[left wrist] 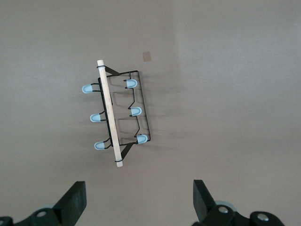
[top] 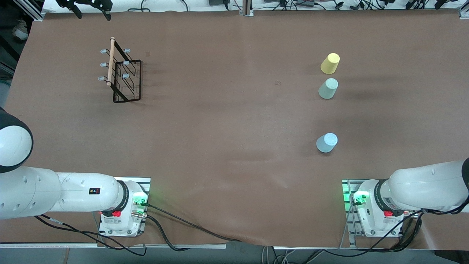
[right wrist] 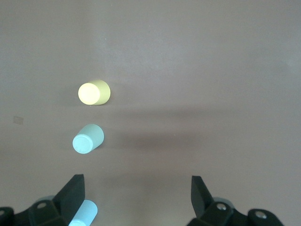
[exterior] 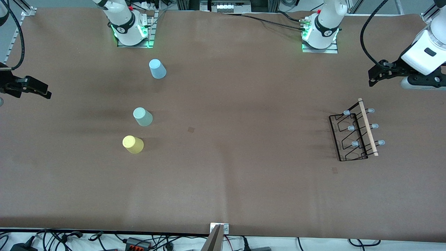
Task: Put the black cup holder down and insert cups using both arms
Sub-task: 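Reach the right gripper to the teal cup while the left gripper reaches the rack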
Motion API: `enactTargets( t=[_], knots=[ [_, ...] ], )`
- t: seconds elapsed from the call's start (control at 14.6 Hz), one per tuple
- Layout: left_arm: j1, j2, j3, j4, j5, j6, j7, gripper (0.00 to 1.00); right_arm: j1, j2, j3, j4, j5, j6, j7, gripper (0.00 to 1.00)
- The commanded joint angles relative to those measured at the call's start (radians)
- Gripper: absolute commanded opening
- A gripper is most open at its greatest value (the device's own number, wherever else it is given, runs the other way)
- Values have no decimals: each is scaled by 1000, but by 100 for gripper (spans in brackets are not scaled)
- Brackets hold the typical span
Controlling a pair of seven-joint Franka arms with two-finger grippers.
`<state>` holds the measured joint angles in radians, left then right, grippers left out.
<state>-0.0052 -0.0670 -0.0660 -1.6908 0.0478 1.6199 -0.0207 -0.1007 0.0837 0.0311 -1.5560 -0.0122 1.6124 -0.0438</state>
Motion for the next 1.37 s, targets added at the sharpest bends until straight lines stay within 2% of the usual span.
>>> enactTargets(
  t=[0.0, 0.41, 0.55, 0.69, 0.82, 1.03, 1.17, 1.3],
  knots=[
    [-2, 15, -1, 34, 15, -28, 13, 100, -8, -1, 4, 5, 3, -3, 1, 100],
    [-1, 13, 0, 37, 17, -66, 2, 100, -11, 24, 6, 2, 6, -3, -14, 100],
    [-1, 15, 2, 57, 21, -144, 16, 100, 1, 74, 7, 1, 3, -6, -27, 100],
    [-1, 24, 8, 66, 26, -274, 25, 100, 18, 70, 7, -69, 5, -3, -25, 100],
    [13, 42, 15, 68, 24, -337, 27, 100, 53, 56, 9, -204, 8, 129, -14, 100],
    [74, 102, 15, 91, 18, -348, 56, 100, 78, -1, 10, -509, 52, 491, 47, 100],
    [125, 179, 15, 79, 21, -304, 100, 100, 122, 11, 24, -622, 58, 674, 112, 100],
    [154, 223, 14, 45, 18, -165, 104, 100, 148, 50, 52, -662, 57, 768, 258, 100]
  ],
)
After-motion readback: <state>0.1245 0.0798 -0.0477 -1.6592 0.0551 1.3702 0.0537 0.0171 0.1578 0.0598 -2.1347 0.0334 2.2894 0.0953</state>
